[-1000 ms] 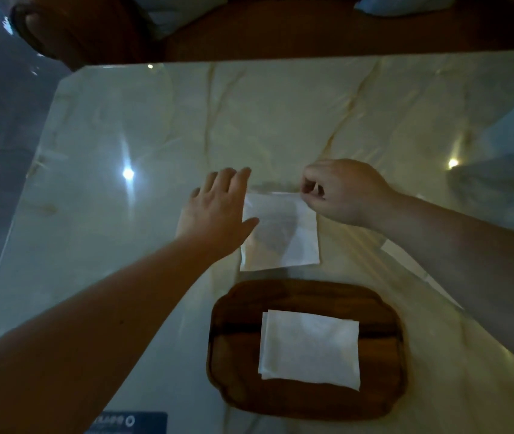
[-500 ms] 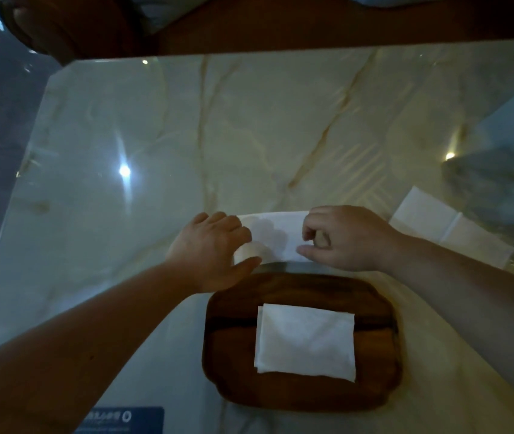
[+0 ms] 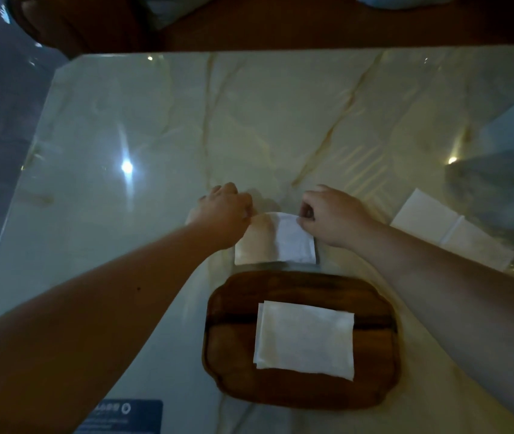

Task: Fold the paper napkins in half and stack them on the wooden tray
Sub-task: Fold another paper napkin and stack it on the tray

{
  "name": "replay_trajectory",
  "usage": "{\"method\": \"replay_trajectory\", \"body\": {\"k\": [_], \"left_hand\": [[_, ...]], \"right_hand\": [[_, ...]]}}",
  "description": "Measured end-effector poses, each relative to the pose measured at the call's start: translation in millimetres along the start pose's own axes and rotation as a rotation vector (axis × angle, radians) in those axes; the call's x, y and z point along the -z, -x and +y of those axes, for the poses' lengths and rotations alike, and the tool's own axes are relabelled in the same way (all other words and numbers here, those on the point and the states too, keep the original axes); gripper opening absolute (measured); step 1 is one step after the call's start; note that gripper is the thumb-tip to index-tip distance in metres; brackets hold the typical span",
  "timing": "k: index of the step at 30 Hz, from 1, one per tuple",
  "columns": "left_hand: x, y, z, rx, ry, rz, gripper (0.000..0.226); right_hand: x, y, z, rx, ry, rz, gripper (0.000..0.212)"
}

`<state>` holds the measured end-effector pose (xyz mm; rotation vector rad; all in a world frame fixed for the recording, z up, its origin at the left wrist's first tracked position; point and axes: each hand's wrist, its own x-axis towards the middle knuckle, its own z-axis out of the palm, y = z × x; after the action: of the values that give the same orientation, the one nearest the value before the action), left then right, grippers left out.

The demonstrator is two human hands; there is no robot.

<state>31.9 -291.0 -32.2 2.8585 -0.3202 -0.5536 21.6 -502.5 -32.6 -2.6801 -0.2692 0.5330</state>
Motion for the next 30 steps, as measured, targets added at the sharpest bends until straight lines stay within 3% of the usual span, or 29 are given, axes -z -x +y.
{"method": "replay_trajectory", "body": {"k": [3, 7, 11, 14, 21, 30], "left_hand": [[3, 10, 0, 0.002, 0.131, 0.033, 0.012], [16, 34, 6, 0.123, 0.544, 0.071, 0.002], [30, 62, 17, 0.199, 0.911, 0.117, 0.01], [31, 85, 26, 0.206, 0.968, 0.125, 0.015], [5, 125, 40, 0.244, 0.955, -0.003, 0.013], [-35, 133, 44, 0.162, 0.788, -0.107, 0.025]], "right_hand": [[4, 10, 0, 0.004, -0.129, 0.068, 0.01], [17, 35, -4, -0.025, -0.381, 0.152, 0.008], [27, 67, -11, -0.053, -0.603, 0.211, 0.008], [24, 94, -15, -0.055, -0.743, 0.236, 0.011], [-7, 149, -10, -0.132, -0.806, 0.179, 0.013], [-41, 176, 0, -0.175, -0.613, 0.126, 0.012]]}}
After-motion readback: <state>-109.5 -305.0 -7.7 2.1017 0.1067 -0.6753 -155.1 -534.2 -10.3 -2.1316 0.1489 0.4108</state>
